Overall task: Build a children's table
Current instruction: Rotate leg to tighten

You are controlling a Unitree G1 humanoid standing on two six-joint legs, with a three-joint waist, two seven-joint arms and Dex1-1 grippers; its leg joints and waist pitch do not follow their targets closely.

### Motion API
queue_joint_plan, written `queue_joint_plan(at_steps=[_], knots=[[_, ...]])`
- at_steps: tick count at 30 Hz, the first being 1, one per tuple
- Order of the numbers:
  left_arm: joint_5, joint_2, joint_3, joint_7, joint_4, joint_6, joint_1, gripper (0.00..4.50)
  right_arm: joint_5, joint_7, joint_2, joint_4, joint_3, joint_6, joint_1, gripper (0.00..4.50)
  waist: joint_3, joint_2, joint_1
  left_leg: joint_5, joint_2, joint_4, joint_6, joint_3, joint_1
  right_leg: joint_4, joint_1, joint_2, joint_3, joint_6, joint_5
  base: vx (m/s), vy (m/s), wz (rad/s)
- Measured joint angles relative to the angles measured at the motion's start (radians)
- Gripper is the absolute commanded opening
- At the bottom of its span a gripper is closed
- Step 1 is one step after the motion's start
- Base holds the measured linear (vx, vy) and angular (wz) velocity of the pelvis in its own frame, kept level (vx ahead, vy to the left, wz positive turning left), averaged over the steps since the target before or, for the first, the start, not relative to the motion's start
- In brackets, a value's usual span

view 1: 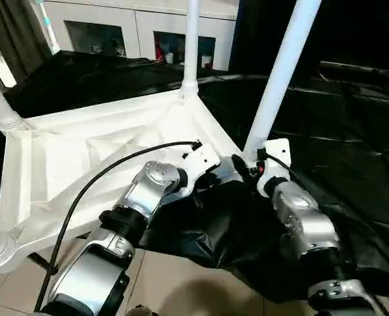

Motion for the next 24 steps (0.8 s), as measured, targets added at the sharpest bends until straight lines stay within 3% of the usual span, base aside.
queue_joint_plan(at_steps=[9, 14, 18, 24], knots=[[-0.032, 0.107, -0.005, -0.195, -0.058, -0.092, 0.044, 0.00, 0.066, 0.387, -0.202, -0.129, 0.073, 0.037, 0.076, 3.45, 0.001, -0.001, 0.015, 0.000, 0.003, -0.012, 0.000, 0.001, -0.001, 0.003, -0.002, 0.002, -0.004, -0.003, 0.004, 0.000, 0.000, 0.00], [-0.067, 0.177, -0.012, -0.340, -0.151, -0.099, 0.099, 0.00, 0.095, 0.581, -0.297, -0.183, 0.128, 0.049, 0.098, 3.45, 0.000, 0.000, 0.021, 0.001, 0.003, -0.008, 0.001, 0.002, -0.001, 0.004, -0.002, 0.002, -0.003, -0.005, -0.001, 0.000, 0.000, 0.00], [-0.080, 0.200, -0.025, -0.419, -0.195, -0.100, 0.120, 0.00, 0.096, 0.649, -0.319, -0.197, 0.174, 0.050, 0.097, 3.45, 0.000, 0.000, 0.032, 0.001, 0.003, -0.002, 0.004, 0.003, -0.002, 0.004, -0.003, 0.000, -0.003, -0.005, -0.001, 0.000, 0.000, 0.00], [-0.085, 0.213, -0.028, -0.442, -0.203, -0.102, 0.128, 0.00, 0.093, 0.694, -0.332, -0.198, 0.186, 0.050, 0.097, 3.45, 0.001, -0.003, 0.034, -0.001, 0.003, 0.004, 0.002, 0.004, -0.001, 0.009, -0.002, 0.000, -0.002, -0.005, -0.001, 0.000, 0.000, 0.00]])
